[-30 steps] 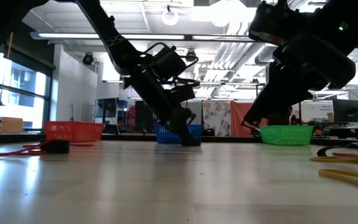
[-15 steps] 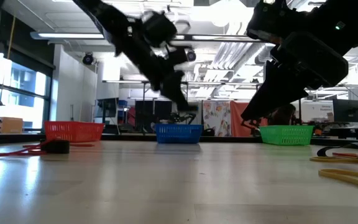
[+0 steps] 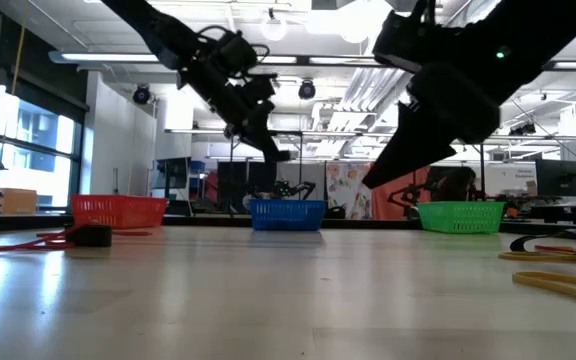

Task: Sort rubber bands into baskets
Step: Put the top black rubber band into the blue bin

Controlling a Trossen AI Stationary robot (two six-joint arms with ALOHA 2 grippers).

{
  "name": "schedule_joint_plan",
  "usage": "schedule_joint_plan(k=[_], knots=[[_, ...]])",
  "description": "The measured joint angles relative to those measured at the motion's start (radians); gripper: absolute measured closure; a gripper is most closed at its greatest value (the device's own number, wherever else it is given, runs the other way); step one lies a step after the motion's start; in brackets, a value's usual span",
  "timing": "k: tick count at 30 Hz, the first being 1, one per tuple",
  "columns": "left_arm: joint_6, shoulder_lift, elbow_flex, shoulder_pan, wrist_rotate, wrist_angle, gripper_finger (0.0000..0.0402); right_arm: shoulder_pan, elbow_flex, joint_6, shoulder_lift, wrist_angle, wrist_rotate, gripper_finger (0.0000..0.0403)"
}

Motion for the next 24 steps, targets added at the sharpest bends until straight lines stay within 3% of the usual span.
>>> schedule_joint_plan(k=[9, 24], knots=[[0.051, 0.139, 0.083, 0.028, 0.046, -0.083, 0.0392, -0.041, 0.0, -0.062, 0.0, 0.034, -0.05, 0.0403], [0.076, 0.188, 0.085, 0.07, 0.064, -0.085, 0.0366, -0.04, 0.0, -0.093, 0.0, 0.075, -0.053, 0.0403]])
